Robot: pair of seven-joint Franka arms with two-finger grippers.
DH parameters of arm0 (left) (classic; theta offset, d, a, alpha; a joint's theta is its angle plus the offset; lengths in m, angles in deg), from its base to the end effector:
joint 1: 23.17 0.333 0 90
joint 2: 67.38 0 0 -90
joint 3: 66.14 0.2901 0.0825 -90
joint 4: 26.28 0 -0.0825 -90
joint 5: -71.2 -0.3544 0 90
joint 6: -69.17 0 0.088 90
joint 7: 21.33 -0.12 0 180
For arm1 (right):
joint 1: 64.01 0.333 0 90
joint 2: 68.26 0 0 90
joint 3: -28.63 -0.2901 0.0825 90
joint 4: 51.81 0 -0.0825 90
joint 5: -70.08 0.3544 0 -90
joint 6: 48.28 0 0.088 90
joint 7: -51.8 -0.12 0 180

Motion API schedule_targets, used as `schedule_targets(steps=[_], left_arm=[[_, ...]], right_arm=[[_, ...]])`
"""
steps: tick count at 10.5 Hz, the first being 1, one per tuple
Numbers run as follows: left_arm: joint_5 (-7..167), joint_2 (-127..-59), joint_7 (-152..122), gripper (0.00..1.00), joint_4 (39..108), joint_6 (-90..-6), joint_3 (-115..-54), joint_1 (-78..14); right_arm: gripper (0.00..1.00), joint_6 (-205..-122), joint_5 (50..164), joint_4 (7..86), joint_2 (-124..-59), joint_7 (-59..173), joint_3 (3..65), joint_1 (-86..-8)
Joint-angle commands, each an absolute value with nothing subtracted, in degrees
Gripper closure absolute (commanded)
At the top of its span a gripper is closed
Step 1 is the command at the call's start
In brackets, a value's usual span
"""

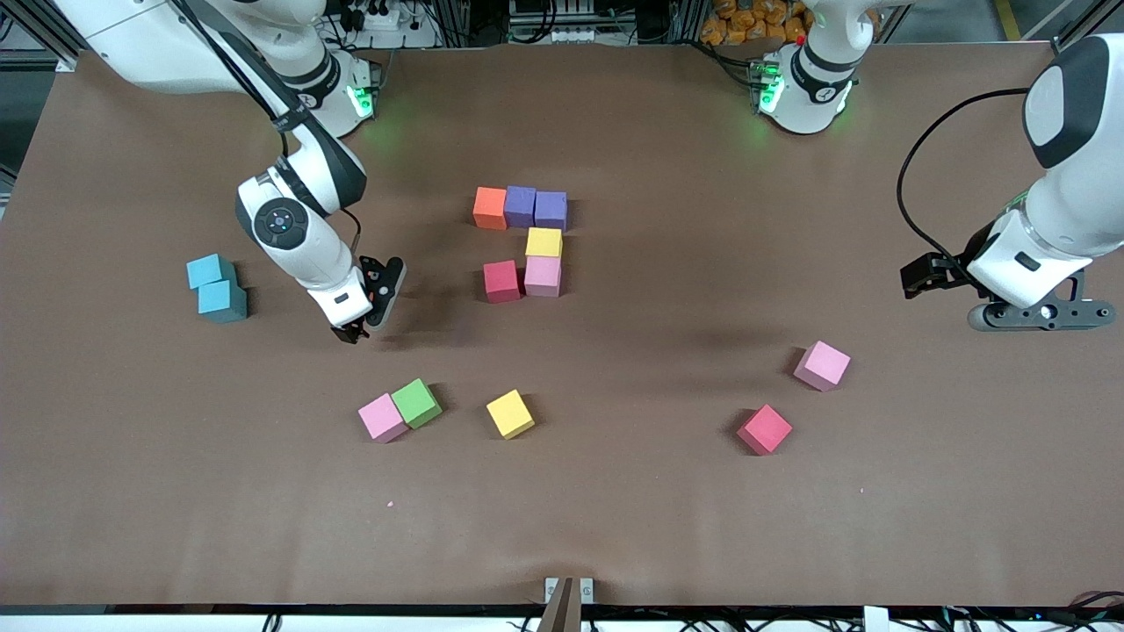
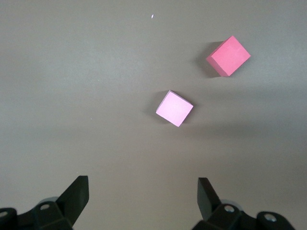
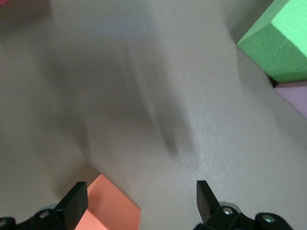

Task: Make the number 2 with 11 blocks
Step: 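Move the right gripper over to the loose orange block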

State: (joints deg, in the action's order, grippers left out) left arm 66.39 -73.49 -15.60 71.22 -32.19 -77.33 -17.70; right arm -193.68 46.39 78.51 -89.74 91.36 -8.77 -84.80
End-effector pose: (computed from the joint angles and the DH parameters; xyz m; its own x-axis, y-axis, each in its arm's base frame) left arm 0.5582 -0.0436 0.4874 0.9994 -0.0162 -0.0313 -0.0182 -0.9978 -0.0644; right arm 0.4833 0.1571 0.2098 0.2748 0.9615 -0.0047 0.9615 -0.2748 0.0036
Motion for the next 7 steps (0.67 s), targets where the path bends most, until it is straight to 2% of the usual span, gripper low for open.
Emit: schedule_targets(steps=[1, 7], left_arm=[[67.16, -73.71, -16.85, 0.00, 70.14, -31.02, -77.39, -17.45], [66.98, -73.79, -16.76, 0.00, 69.96, -31.02, -77.39, -17.45]], right_arm=[[0.00, -194.44, 47.32, 80.29, -88.56, 92.14, -9.69, -87.03], [0.00, -193.74, 48.80, 81.43, -88.30, 91.26, -10.22, -90.37]])
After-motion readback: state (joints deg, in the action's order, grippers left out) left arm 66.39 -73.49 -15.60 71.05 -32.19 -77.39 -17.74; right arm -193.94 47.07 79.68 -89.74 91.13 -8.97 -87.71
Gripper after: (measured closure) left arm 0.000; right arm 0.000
